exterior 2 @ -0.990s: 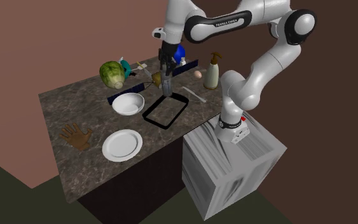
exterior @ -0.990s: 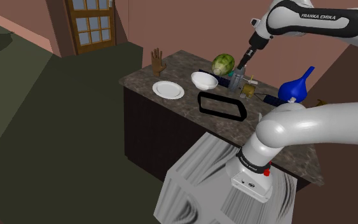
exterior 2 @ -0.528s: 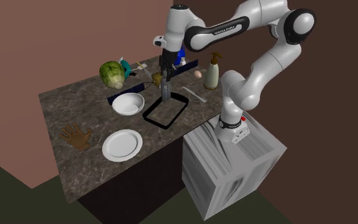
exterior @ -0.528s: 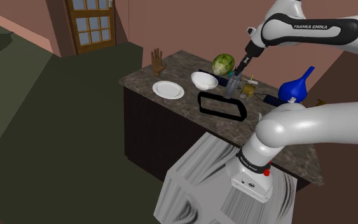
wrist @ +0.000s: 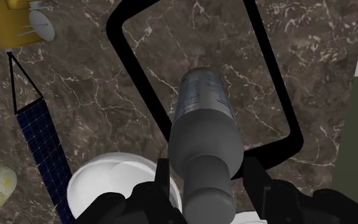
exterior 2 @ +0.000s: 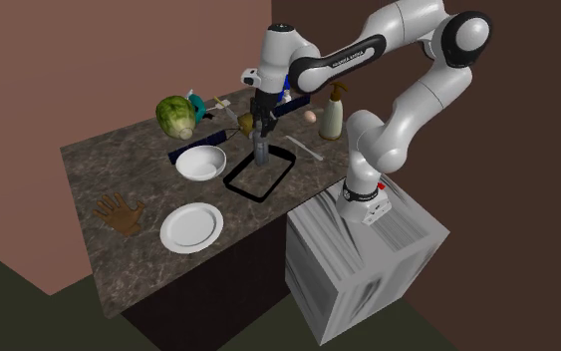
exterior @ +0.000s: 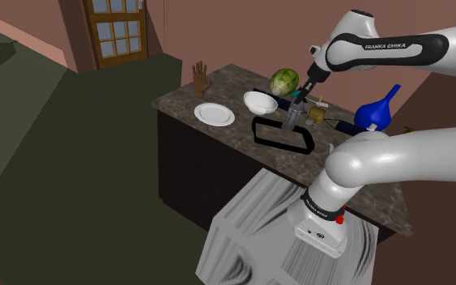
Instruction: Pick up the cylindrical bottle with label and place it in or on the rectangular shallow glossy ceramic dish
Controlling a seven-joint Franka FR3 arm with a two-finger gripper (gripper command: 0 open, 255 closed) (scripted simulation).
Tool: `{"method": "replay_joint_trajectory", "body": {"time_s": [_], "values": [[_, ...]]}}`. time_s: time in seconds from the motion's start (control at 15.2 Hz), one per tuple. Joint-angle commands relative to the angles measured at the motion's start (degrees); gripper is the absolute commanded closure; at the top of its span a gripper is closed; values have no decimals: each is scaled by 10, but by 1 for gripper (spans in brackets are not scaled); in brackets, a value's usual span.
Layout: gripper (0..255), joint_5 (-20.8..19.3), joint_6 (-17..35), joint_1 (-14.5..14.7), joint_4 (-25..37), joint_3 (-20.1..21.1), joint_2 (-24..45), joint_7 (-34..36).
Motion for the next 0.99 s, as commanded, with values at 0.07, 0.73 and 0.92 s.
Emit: {"method": "replay_joint_trajectory", "body": {"time_s": [0.07,0.73,0.92], "values": [[255,-1,3,-1,-3,-1,0,0],[0,-1,3,-1,-3,-1,0,0],[0,16,-67,-1,32,24,-34,-3]]}}
